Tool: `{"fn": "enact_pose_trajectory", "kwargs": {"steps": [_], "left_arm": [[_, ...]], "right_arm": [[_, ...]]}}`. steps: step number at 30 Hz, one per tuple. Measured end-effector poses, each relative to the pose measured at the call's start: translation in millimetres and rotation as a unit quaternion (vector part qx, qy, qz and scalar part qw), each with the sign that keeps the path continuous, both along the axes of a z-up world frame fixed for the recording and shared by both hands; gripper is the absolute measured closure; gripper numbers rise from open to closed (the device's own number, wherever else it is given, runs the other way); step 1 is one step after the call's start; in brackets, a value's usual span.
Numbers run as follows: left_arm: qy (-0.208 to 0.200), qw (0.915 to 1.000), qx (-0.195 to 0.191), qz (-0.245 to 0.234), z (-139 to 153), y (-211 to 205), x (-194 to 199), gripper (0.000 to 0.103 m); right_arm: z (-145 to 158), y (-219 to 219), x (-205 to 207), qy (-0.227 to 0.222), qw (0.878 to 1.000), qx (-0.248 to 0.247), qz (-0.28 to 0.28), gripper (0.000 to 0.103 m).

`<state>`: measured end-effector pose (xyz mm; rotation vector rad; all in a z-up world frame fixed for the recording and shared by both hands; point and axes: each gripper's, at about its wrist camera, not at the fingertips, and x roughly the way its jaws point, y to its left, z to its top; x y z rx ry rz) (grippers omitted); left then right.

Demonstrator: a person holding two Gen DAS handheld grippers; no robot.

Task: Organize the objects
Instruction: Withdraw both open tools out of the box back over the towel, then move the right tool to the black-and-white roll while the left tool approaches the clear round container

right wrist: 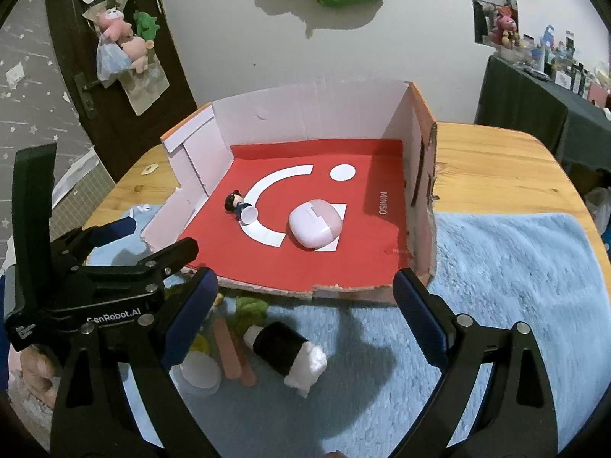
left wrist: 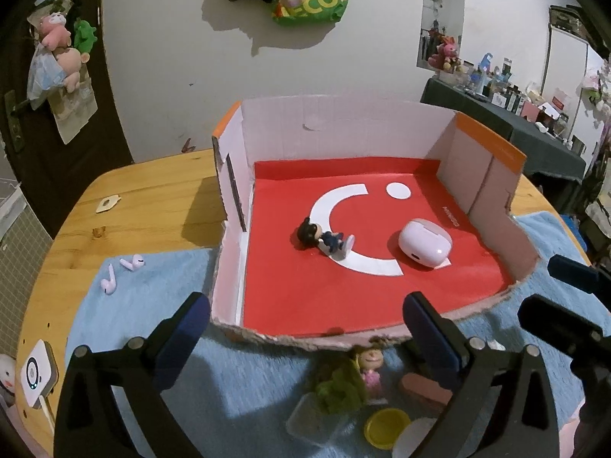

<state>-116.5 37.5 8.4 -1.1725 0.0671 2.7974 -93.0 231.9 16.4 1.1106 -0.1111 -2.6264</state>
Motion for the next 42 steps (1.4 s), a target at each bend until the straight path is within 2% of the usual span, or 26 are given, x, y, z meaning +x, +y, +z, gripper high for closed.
{"fn": "enact_pose_trajectory", "kwargs": {"steps": [26, 42], "left_arm": [[-0.012, 0.9996, 0.003, -0.027, -9, 11, 42, 0.0], [-0.027, 0.9988, 0.009, -0.04, -22, 19, 65, 0.0]], "right_arm": [[-3, 6, 46, 0.007, 1.0, -0.008, -0.006, 0.009], [-17, 9, 62, -0.004, 1.0, -0.007, -0.007, 0.009]]}}
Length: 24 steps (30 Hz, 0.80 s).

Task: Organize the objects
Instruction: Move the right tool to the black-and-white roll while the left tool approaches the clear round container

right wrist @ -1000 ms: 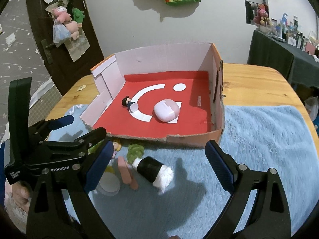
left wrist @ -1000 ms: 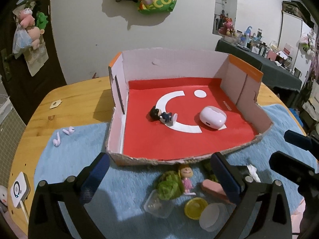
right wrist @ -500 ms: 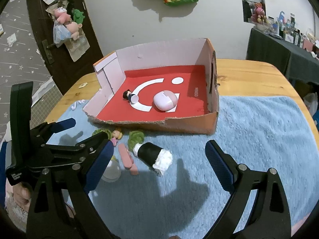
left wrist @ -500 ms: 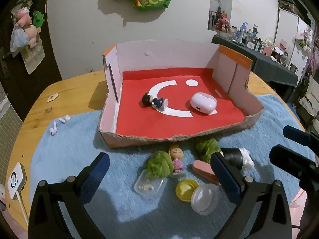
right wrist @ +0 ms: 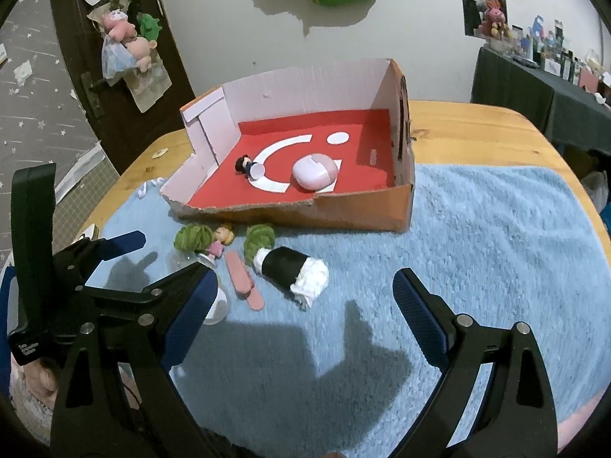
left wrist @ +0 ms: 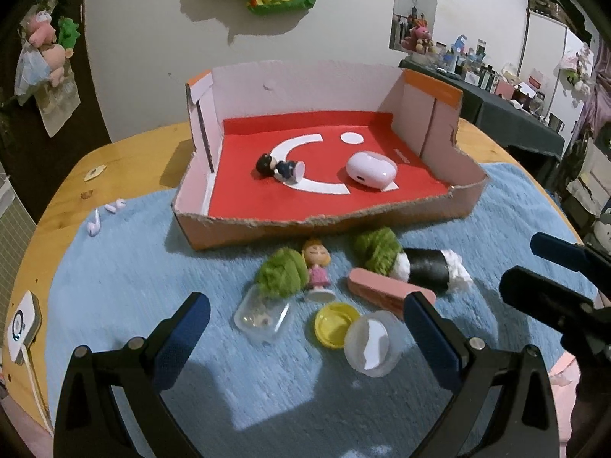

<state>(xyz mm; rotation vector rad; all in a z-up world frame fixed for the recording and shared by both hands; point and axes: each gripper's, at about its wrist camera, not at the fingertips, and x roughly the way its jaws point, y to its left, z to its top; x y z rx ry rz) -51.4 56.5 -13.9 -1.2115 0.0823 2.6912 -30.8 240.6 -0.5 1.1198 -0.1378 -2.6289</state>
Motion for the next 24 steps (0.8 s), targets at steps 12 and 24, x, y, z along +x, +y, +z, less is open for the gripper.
{"fn": "enact_pose_trajectory", "kwargs": {"steps": [12, 24], "left_arm": [[-0.02, 0.9997, -0.001, -0.011, -18, 14, 4, 0.0], [-0.036, 0.9992, -0.008, 0.012, -38, 6, -3, 0.0]], "right_arm": [[-15, 12, 1, -0.021, 1.0, 0.003, -0.017, 0.009], [-31, 11, -15, -0.034, 0.998, 0.037, -0.027, 0.009]]}}
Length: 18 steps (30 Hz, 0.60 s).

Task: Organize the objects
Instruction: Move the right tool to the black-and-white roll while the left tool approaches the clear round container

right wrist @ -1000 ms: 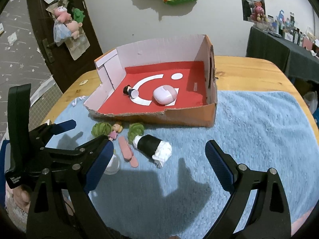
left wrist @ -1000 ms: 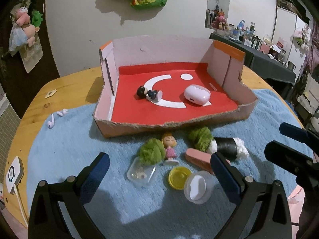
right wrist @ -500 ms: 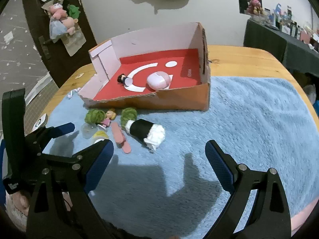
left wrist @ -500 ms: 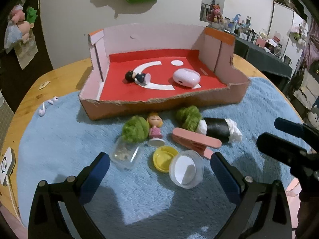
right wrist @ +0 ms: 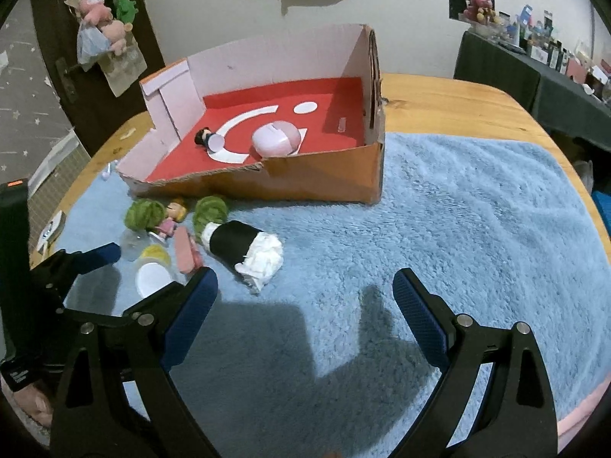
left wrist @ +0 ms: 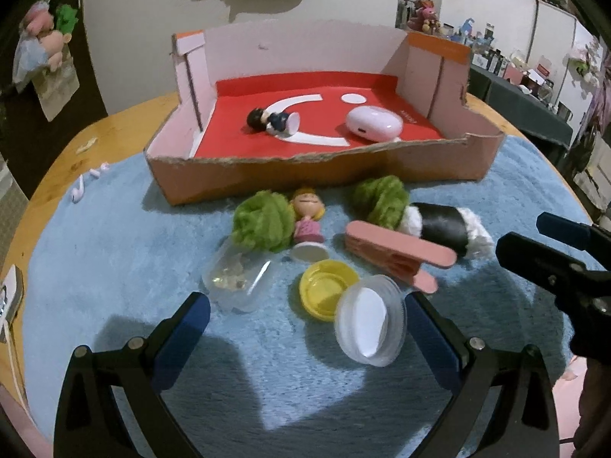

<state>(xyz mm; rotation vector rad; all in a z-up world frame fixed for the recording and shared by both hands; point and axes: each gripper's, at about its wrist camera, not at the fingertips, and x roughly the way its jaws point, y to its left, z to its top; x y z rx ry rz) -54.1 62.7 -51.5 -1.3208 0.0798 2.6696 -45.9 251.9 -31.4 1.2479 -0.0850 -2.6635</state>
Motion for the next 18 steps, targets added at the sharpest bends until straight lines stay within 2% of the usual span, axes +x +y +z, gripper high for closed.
{"fn": "enact_pose_trajectory", "kwargs": {"steps": [8, 14, 18], "left_arm": [[0.002, 0.9996, 0.007, 0.025, -1, -27, 2, 0.0], [0.003, 0.9994, 0.02, 0.027, 0, -34, 14, 0.0], [0.007, 0.9994, 0.021, 0.026, -1, -30, 24, 0.0]], "right_arm": [[-16, -15, -15, -0.008, 0.999, 0.04, 0.012, 0.009], [-22, -30, -24, -0.008, 0.998, 0.054, 0.032, 0.009], [-22, -37, -30, -0.005, 0.997, 0.062, 0.044, 0.015]]}}
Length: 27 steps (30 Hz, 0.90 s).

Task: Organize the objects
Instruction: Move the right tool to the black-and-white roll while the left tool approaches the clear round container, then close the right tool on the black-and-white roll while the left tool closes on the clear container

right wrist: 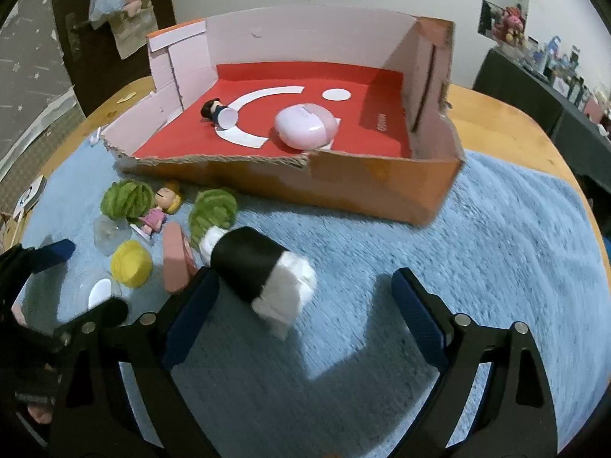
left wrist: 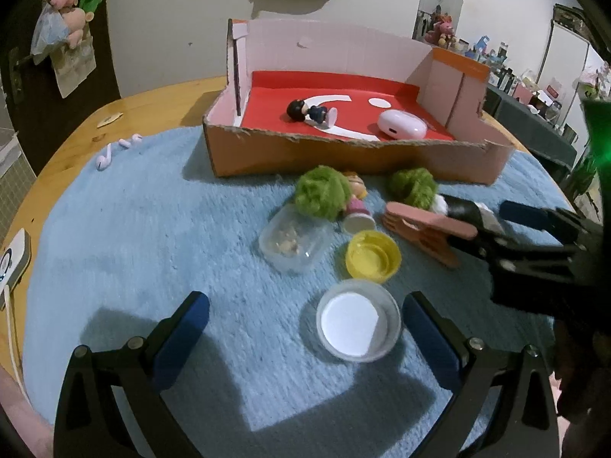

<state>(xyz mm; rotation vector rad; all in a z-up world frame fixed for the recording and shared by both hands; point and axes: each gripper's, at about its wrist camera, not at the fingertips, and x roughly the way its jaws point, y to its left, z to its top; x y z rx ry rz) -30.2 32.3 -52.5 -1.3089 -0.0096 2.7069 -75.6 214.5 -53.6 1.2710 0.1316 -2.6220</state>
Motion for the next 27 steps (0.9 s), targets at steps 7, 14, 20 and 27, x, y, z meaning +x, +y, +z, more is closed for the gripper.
{"fn": "enact_pose_trajectory", "kwargs": {"steps": [7, 14, 20, 27], "left_arm": [[0.02, 0.9996, -0.02, -0.003, -1, 13, 15, 0.012], [0.029, 0.9995, -0.015, -0.008, 4, 13, 18, 0.044], [0.026, 0.9996, 0.011, -0.009, 8, 5, 18, 0.057], [0.028, 0.9994, 0.018, -0.012, 10, 3, 17, 0.058]], "right_arm": [[0, -9, -3, -0.001, 1.0, -0.001, 0.02, 0.035], [2, -11, 4, -0.002, 0.999, -0.014, 0.033, 0.058], [3, -9, 11, -0.002, 0.999, -0.027, 0.032, 0.062], [6, -4, 18, -0.001, 0.999, -0.038, 0.027, 0.065]]}}
